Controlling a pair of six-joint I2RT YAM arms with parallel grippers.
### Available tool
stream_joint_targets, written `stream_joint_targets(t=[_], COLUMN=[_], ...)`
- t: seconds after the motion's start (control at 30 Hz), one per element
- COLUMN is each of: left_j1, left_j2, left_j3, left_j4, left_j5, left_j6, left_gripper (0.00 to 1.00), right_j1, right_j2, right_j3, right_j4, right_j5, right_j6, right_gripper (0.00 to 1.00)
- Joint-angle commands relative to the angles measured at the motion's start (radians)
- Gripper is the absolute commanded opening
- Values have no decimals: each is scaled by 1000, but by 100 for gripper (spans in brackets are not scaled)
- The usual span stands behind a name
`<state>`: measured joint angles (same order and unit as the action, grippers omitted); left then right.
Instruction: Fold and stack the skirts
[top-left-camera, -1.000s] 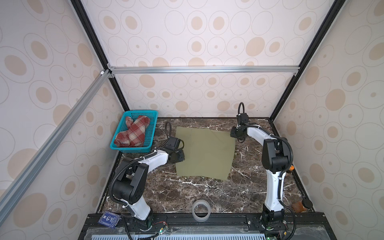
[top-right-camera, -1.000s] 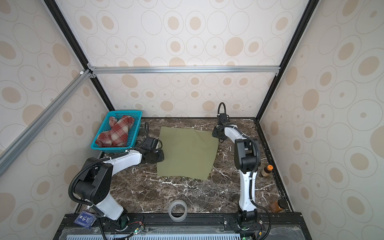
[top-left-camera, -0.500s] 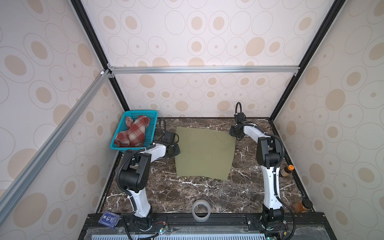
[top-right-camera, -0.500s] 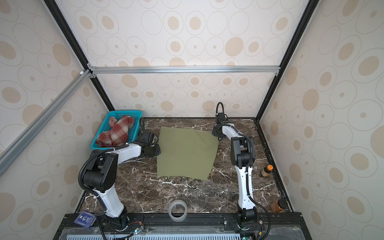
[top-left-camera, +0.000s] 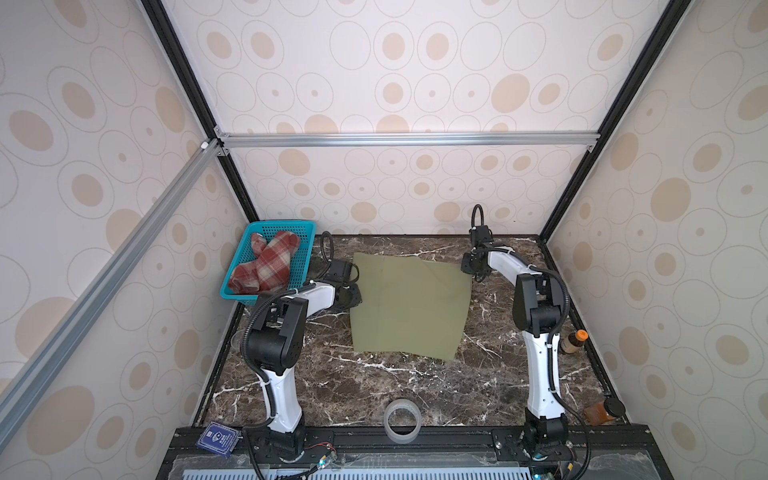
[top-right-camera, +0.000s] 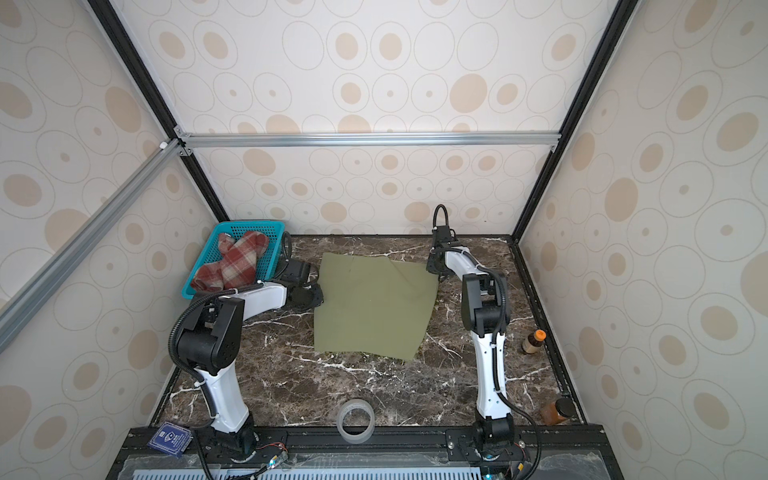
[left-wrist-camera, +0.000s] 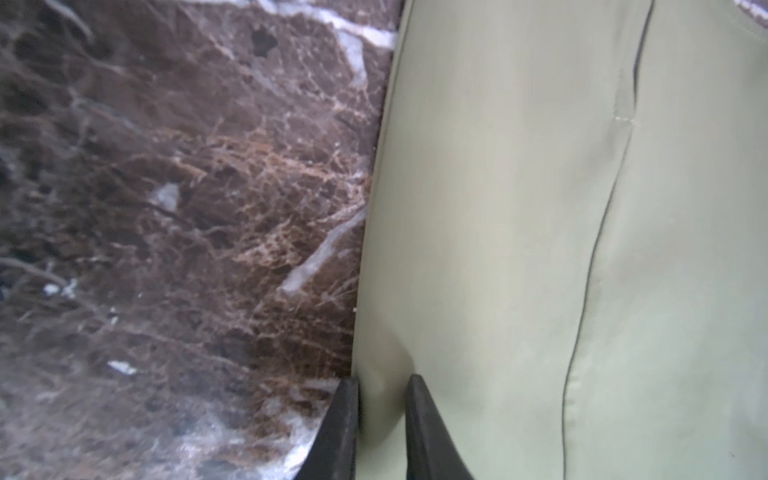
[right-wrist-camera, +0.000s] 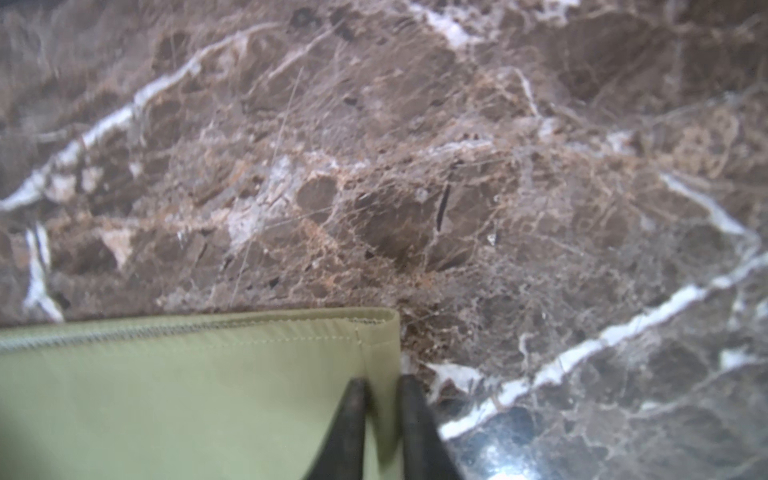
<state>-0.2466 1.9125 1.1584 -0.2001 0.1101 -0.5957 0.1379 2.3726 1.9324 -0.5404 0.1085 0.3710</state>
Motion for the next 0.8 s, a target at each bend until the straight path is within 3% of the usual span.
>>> stream_joint_targets(t=[0.0, 0.47, 0.5, 0.6, 0.77], left_j1=[0, 24, 25, 24, 25], left_j2=[23, 36, 37, 26, -28], left_j3=[37, -7, -9, -11, -9], left_j4=[-6, -12, -10, 5, 28], left_j5=[-2, 5, 6, 15, 24], left_j6=[19, 4, 4, 1, 23], left_gripper=[21, 20, 20, 20, 21], right_j1=[-6, -100, -101, -100, -96], right_j2=[24, -115, -110, -105, -175], right_j3=[28, -132, -123, -95, -132], right_j4=[-33, 52, 42, 18, 18], right_j5=[9, -104, -104, -111, -121], right_j6=[-17, 67, 61, 48, 54], right_gripper=[5, 5, 7, 31, 41])
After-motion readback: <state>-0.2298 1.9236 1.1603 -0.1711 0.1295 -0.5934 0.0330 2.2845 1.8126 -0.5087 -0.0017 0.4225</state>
